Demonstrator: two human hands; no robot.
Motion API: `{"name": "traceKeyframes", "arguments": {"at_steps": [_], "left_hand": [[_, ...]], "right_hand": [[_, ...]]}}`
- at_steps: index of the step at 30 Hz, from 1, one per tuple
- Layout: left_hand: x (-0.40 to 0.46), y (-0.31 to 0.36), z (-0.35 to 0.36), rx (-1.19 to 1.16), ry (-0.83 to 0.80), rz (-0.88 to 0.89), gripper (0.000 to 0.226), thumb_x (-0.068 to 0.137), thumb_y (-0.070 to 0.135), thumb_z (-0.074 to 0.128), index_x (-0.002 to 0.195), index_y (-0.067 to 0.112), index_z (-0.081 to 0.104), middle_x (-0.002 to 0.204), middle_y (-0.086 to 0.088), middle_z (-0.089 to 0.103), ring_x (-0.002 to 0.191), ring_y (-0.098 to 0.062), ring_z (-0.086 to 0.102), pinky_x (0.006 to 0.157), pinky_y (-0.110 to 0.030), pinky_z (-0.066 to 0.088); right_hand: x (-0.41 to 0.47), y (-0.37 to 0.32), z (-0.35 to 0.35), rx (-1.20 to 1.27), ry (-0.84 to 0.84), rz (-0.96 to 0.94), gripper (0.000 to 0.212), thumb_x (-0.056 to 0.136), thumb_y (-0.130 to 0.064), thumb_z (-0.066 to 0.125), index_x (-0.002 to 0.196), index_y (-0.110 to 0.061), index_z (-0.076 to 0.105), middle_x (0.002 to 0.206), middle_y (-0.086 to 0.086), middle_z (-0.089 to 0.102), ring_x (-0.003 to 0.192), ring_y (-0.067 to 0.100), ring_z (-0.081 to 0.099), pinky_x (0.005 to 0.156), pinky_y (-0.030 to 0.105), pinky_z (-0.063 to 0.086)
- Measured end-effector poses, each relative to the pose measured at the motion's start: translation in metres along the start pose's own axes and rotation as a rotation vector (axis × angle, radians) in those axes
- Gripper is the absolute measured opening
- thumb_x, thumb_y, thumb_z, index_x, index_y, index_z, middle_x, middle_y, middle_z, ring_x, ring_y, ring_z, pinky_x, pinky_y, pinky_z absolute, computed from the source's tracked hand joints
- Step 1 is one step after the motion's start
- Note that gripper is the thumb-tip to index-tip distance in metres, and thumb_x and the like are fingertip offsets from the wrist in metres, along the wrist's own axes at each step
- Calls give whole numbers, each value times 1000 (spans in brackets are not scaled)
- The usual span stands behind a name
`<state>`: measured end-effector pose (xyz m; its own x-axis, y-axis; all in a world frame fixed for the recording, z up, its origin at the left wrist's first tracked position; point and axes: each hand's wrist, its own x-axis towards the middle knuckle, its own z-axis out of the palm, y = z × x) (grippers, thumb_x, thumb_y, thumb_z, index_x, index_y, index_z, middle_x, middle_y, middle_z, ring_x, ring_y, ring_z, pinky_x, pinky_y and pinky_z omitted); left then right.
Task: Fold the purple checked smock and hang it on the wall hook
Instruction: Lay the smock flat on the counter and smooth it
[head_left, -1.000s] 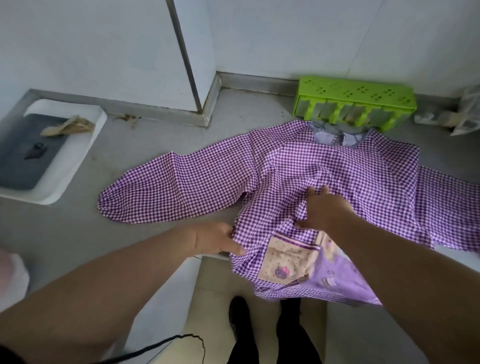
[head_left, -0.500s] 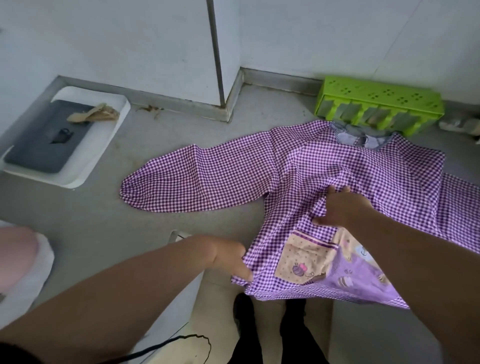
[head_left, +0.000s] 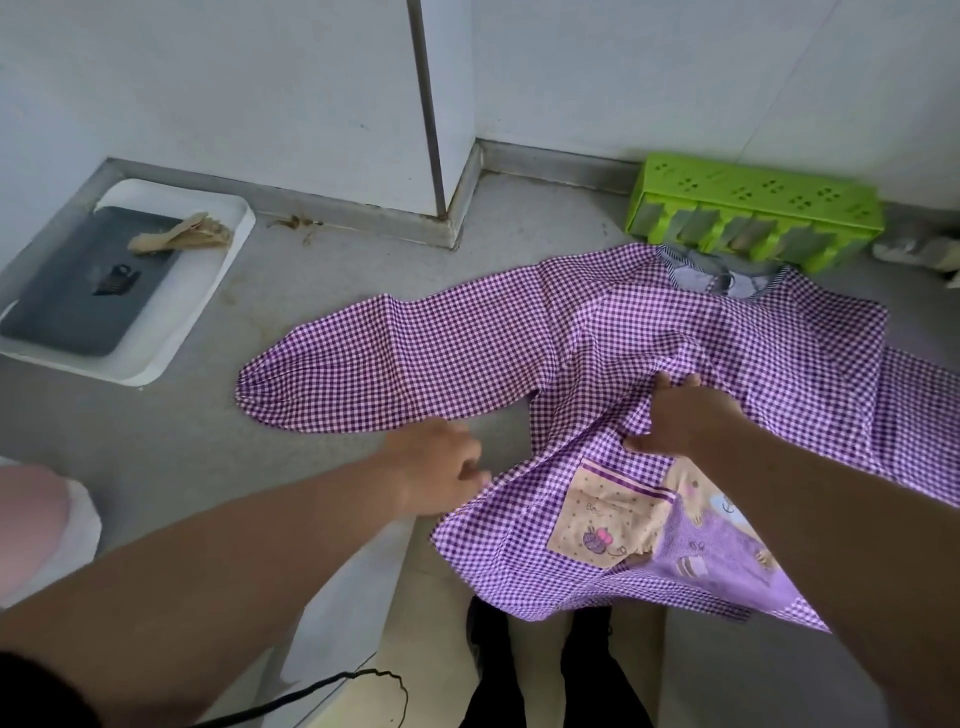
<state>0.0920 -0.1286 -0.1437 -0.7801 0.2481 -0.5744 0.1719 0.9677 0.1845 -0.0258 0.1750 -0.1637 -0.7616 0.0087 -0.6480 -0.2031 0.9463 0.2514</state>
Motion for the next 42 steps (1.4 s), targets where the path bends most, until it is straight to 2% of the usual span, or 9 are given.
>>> {"name": "traceKeyframes", "arguments": {"at_steps": [2,7,14,17,19,23,31,36,42], "left_hand": [[14,-12,-1,77,242,20,40,102,53,51,134,28,52,139,3,49,125,-21,51,103,-43,53],[36,-39,1,141,-24,-209,79,103,41,47,167,24,4,177,-2,-5,161,-32,11,124,-58,31],[51,-62,-48,200,-62,-515,62,103,31,47,158,6,31,169,-18,21,142,-36,45,113,-53,43],[48,-37,-46,214,255,-148,50,101,47,47,142,18,47,148,-7,48,132,-28,53,104,-49,52],[49,-9,-29,233,237,182,59,102,58,38,154,30,34,167,-1,33,150,-26,39,116,-51,44],[63,19,-12,232,19,121,73,105,64,21,168,31,6,177,3,2,163,-24,10,132,-48,13],[69,9,-22,490,69,-132,82,91,73,43,146,12,39,156,-15,40,138,-31,44,115,-49,41],[83,58,-16,444,55,157,106,91,71,55,167,20,1,176,-13,-5,160,-35,12,128,-52,21],[96,101,-23,611,-49,25,138,72,91,60,168,15,-5,161,-20,29,139,-35,42,110,-46,44]], "right_hand": [[3,1,2,6,-9,7,132,75,-89,51,162,-10,-10,167,29,2,147,48,36,105,60,49],[-2,4,9,8,40,-11,127,79,-91,42,163,-10,-8,168,29,2,143,49,41,100,60,51],[-5,6,21,123,109,-126,119,80,-85,52,162,-28,-11,171,16,-6,154,48,13,111,67,36],[1,3,20,142,142,-187,120,79,-86,52,161,-30,-16,171,13,-12,158,40,0,116,66,29],[7,6,19,193,159,-260,119,82,-82,55,161,-30,-17,171,8,-17,159,32,-7,121,62,23],[7,18,24,261,182,-368,115,84,-72,64,161,-37,-13,170,-5,-21,158,21,-6,122,59,26],[-7,44,63,255,222,-178,104,64,-97,44,153,-49,24,173,4,-2,159,34,0,122,63,22],[-18,54,68,443,214,-188,95,85,-82,43,163,-37,12,173,-2,-1,159,24,1,124,58,22],[-45,92,102,586,306,258,80,90,-73,40,157,-32,26,164,9,27,148,37,29,121,56,29]]}}
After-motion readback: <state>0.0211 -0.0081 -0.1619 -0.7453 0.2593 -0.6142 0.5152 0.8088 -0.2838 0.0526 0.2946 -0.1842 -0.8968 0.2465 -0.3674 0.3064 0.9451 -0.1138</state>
